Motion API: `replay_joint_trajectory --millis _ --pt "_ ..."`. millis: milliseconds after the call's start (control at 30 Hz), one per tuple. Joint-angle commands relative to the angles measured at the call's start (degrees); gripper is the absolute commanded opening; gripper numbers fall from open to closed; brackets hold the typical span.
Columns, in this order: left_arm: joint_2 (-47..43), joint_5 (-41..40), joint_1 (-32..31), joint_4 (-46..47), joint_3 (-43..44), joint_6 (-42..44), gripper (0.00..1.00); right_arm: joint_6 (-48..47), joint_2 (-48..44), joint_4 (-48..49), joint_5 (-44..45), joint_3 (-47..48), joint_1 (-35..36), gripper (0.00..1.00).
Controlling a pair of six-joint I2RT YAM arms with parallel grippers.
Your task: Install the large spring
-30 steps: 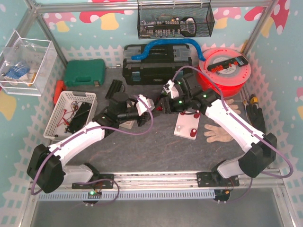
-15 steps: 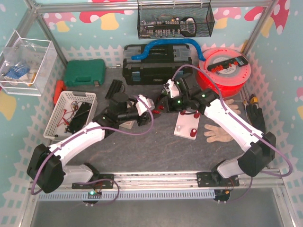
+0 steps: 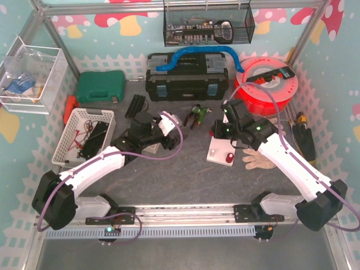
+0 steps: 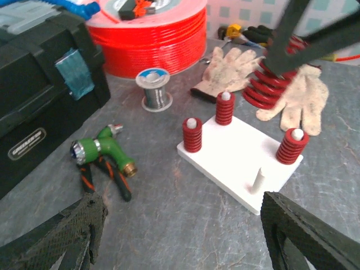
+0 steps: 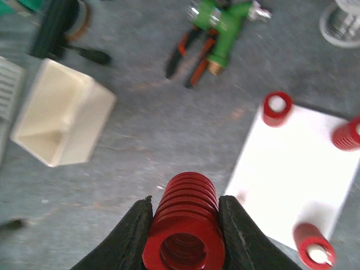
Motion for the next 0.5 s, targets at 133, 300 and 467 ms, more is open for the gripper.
replay_joint_trajectory --millis 133,300,467 --pt "-1.68 -8.71 1.43 -0.76 -1.34 -6.16 0.76 -0.04 0.54 -0.55 6.24 -9.21 -0.25 0.00" --pt "-1.58 -10.34 4.61 -1.16 -0.93 -10.25 0.77 0.10 0.60 1.18 6.29 -12.87 -0.23 0.00" --pt "-2.06 -10.25 10.31 -1.34 -0.86 -17.49 0.77 0.05 2.23 2.11 4.81 -13.65 -0.13 0.00"
